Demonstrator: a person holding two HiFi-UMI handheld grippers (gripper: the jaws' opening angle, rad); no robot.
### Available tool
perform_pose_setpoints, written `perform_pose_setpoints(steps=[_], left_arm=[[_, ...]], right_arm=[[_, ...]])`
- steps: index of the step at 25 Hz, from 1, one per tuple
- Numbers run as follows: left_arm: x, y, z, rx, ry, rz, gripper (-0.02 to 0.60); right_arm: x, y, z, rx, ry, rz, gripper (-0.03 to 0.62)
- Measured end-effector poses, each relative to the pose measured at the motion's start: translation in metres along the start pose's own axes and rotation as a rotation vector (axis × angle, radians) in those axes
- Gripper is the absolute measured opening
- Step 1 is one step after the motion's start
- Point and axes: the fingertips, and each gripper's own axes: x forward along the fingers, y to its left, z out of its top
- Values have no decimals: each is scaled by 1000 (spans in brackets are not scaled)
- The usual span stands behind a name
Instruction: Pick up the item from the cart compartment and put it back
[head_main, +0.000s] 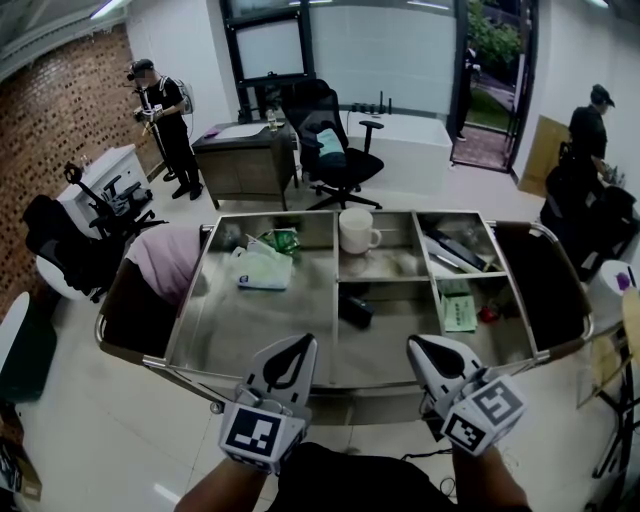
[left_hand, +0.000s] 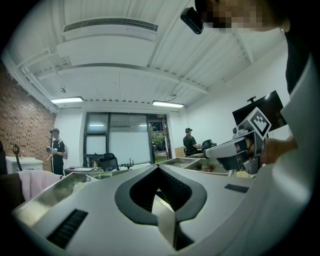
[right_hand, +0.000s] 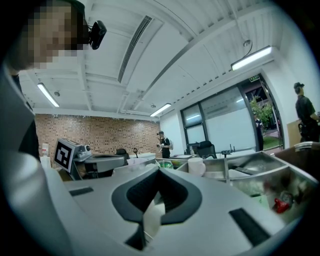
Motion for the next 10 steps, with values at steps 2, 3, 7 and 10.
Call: perform_pose_setpoints(steps=[2,3,7,10], left_arm=[[1,-1,0,-2,-1,0,0],[1,-2,1,-2,0,0,0],[2,-2,0,0,1,-1,0],[3,-2,0,-1,1,0,0]], right_arm=[[0,-1,0,1,1,-1,14],[0,-1,0,1,1,-1,14],[-1,-2,0,3,2,-2,14],[0,-3,-1,4,2,-2,14]])
